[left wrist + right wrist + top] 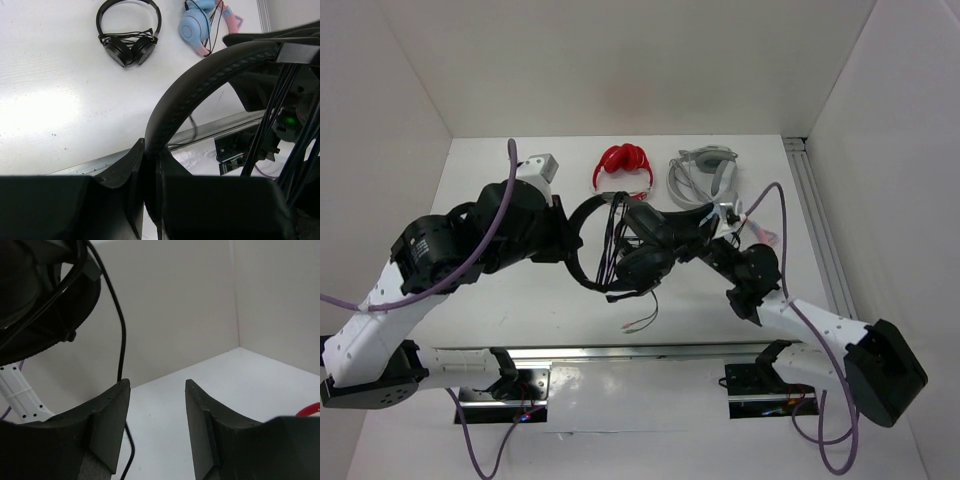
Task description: Wrap the headphones
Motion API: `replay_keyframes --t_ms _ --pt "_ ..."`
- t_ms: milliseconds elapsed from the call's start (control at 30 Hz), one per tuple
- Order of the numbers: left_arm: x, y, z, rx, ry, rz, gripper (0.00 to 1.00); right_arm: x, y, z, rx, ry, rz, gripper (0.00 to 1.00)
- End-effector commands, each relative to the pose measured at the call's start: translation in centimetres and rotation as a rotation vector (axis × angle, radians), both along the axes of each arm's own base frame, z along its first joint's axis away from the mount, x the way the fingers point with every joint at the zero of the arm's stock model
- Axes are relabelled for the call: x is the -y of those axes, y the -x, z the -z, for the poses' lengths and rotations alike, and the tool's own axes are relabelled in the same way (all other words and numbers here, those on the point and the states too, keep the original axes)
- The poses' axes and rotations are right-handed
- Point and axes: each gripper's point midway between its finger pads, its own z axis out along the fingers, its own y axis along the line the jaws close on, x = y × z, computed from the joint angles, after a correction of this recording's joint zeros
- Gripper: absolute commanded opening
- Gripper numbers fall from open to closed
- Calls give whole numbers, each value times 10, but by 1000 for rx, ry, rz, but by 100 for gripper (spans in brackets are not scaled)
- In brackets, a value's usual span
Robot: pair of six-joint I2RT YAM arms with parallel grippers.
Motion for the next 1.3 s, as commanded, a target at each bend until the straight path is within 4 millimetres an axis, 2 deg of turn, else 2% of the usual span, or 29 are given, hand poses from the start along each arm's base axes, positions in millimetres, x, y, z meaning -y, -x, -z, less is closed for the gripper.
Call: replay_keyframes --t_ms 0,67,133,167,200,300,333,367,433,500,667,700,800,933,1033,1100,1167,1267 --pt "9 -5 -27 51 121 -17 0 34 10 -31 67 -144 143 56" --pt "11 -6 -26 48 128 -22 0 57 -3 -30 -2 -219 277 56" --pt "12 -8 -28 55 138 -21 0 63 2 -32 7 -220 298 58" --pt "12 -8 -28 55 138 -21 0 57 4 -30 13 -183 276 58" --pt "15 -9 -26 50 131 -22 0 39 20 -30 77 -109 165 58" --pt "18 -12 -25 49 130 -22 0 7 34 -28 130 27 -22 60" --pt "23 -13 -25 44 133 -14 0 -3 30 -19 107 64 -33 66" --pt "22 -13 -28 50 140 -14 0 -5 32 -19 115 66 -29 66" --pt "26 -13 -25 40 135 -7 0 -7 17 -9 89 90 46 66" --pt "28 -13 -27 40 146 3 0 -6 6 -8 90 102 95 67" --pt "28 -10 -39 56 176 11 0 -10 -26 4 49 150 207 67" --pt "28 -10 -39 56 176 11 0 -8 -29 -1 57 143 225 67" --pt "27 -10 -37 51 169 11 0 -7 -40 6 37 166 272 67" --pt "26 -10 -37 47 172 9 0 -7 -41 9 44 182 266 67" --pt "26 -10 -37 47 172 9 0 -9 -41 18 31 198 244 67" --pt "27 -11 -39 54 180 10 0 -13 -42 31 14 224 230 66" --pt "24 -11 -42 63 185 2 0 -18 -33 38 16 241 171 66" --pt "19 -14 -40 59 180 -28 0 -17 -14 23 65 229 111 66"
